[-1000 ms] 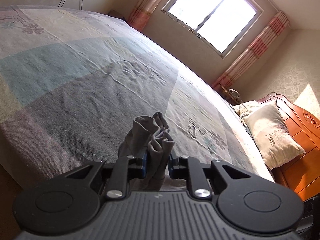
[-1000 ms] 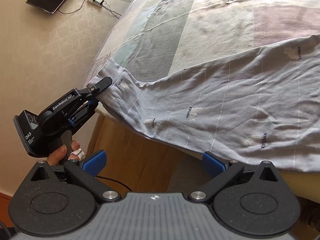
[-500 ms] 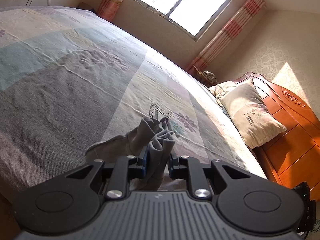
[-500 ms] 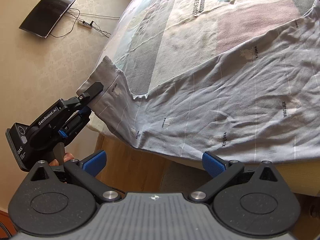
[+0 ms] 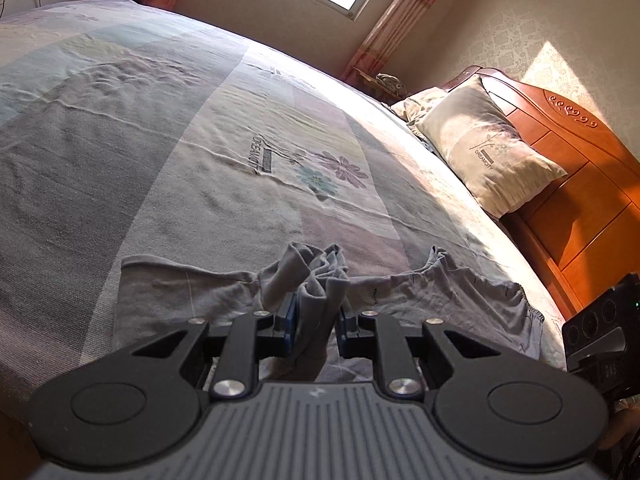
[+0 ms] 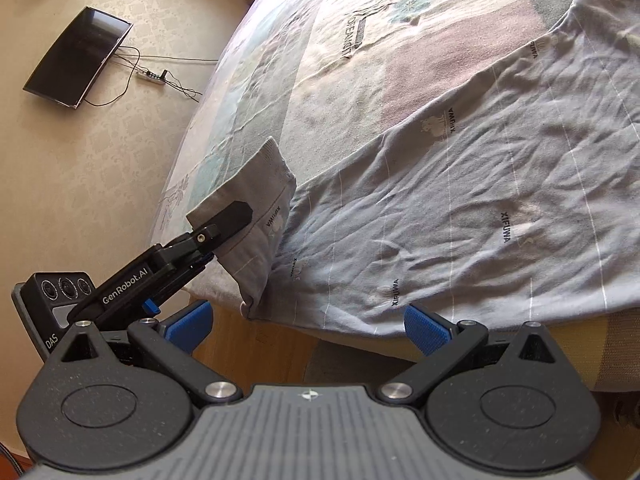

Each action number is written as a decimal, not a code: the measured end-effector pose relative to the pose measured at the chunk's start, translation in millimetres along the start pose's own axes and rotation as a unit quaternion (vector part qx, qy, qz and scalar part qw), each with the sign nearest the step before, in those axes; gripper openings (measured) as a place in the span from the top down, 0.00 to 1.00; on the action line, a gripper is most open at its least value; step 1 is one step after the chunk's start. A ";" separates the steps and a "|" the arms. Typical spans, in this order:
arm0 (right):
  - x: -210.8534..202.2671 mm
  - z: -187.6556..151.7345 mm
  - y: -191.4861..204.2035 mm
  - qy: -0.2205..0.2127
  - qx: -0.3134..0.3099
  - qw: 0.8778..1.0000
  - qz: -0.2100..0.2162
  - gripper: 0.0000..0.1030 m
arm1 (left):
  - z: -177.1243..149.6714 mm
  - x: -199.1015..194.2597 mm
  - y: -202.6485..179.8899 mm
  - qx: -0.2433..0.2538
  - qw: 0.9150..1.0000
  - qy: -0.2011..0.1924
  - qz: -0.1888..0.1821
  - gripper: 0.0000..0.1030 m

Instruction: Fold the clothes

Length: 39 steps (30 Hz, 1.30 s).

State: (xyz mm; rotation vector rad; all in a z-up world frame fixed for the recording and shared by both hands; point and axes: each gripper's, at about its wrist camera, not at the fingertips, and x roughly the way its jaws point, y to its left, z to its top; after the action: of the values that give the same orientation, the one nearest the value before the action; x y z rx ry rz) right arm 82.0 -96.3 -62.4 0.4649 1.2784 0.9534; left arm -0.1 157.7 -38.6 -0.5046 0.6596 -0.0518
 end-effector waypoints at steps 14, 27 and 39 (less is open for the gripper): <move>-4.6 -4.5 -23.4 -0.013 0.018 0.999 -0.043 0.00 | -17.9 26.9 -0.1 0.002 0.999 0.050 -0.018 0.75; -3.8 -1.4 -20.3 -0.022 0.010 0.998 -0.053 0.00 | 9.9 -21.7 38.6 -0.045 0.998 -0.013 -0.048 0.51; 25.5 26.3 -10.8 -0.006 -0.003 0.999 0.039 0.00 | -20.0 -2.3 74.9 -0.075 0.996 0.038 -0.019 0.43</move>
State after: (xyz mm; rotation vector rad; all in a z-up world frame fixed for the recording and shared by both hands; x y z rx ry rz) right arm 110.2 -76.4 -78.7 0.5183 1.2533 1.0171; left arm -22.2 215.4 -85.6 -0.6628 0.7318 -0.0569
